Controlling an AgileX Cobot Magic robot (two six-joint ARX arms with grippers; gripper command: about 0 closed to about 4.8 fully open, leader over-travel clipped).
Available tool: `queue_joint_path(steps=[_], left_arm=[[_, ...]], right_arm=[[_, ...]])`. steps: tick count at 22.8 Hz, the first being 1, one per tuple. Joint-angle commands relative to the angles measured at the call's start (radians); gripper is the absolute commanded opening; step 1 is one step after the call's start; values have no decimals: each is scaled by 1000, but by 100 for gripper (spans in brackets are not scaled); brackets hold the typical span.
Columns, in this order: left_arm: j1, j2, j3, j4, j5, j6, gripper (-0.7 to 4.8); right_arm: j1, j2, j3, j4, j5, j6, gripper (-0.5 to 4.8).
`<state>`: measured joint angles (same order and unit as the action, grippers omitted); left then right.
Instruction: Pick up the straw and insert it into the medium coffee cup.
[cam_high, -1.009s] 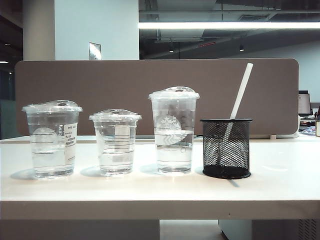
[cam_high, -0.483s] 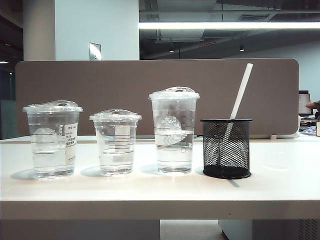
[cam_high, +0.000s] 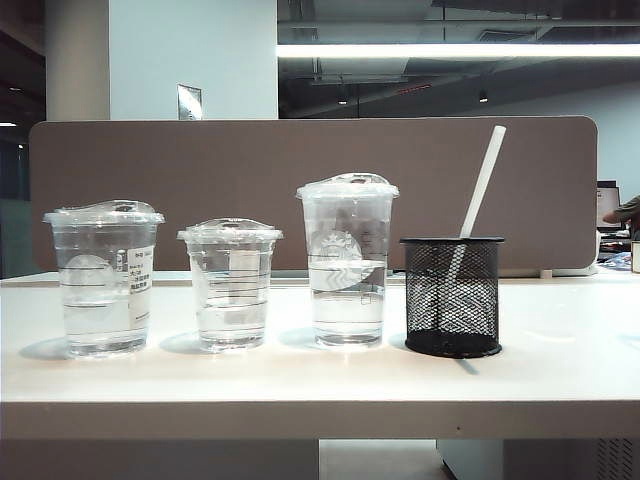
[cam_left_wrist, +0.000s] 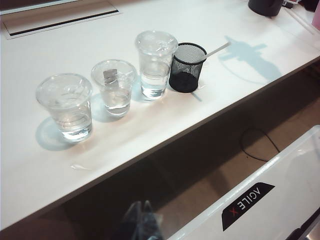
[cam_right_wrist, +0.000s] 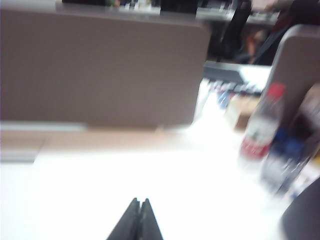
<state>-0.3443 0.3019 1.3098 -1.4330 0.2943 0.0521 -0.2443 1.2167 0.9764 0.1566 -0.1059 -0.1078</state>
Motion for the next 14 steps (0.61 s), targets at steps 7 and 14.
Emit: queue_joint_path(steps=[7, 14], left_arm=[[1, 2, 2, -2, -29, -4, -4], [0, 2, 2, -2, -29, -26, -4]], right_arm=[[176, 128, -710, 856, 110, 257, -5], [493, 127, -939, 1102, 247, 257, 3]])
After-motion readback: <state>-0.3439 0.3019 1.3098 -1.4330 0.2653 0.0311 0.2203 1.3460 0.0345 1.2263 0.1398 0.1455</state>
